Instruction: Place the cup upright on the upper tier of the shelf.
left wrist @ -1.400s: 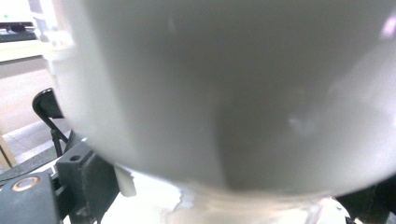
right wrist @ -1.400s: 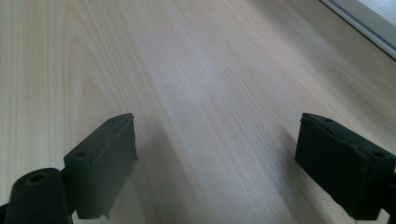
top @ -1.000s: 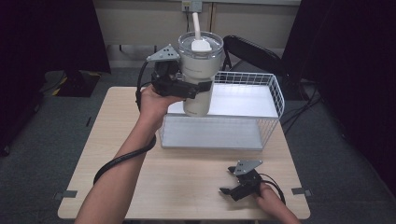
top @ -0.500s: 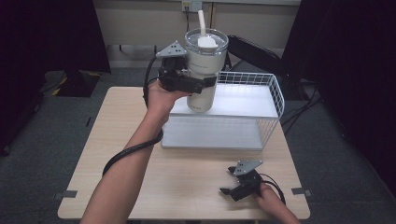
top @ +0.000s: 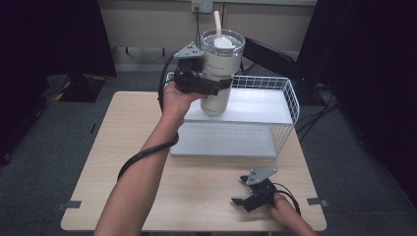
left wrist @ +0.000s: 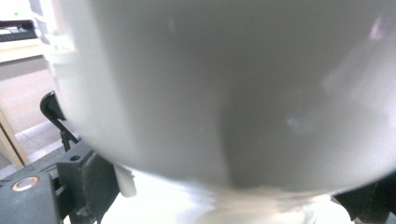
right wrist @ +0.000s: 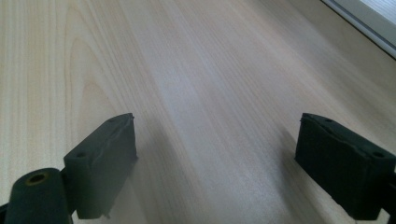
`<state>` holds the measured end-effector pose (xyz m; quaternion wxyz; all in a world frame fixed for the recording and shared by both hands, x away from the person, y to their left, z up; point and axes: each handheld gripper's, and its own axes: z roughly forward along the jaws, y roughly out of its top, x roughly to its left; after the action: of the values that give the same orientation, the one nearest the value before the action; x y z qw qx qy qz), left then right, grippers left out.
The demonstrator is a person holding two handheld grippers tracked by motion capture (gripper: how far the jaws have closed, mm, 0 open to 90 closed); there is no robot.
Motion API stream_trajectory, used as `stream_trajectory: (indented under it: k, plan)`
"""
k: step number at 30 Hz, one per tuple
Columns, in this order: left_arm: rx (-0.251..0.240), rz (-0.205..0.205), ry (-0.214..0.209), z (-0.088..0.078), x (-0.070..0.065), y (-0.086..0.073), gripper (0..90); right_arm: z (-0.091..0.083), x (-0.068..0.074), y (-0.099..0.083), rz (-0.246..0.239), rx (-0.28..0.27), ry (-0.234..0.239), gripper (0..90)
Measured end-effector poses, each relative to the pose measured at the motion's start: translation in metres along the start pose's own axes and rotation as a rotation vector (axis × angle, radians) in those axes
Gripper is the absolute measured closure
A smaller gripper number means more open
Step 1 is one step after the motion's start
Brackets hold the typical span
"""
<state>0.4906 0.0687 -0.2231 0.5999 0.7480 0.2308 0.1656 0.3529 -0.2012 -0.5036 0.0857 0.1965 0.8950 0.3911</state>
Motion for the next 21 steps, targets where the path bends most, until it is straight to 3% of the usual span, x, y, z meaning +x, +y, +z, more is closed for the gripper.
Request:
stream_trajectory:
  k: [21]
  plan:
    - [0.002, -0.01, 0.028, 0.021, 0.007, -0.003, 9.3, 0.0, 0.0, 0.0, 0.0, 0.0, 0.0, 11.9]
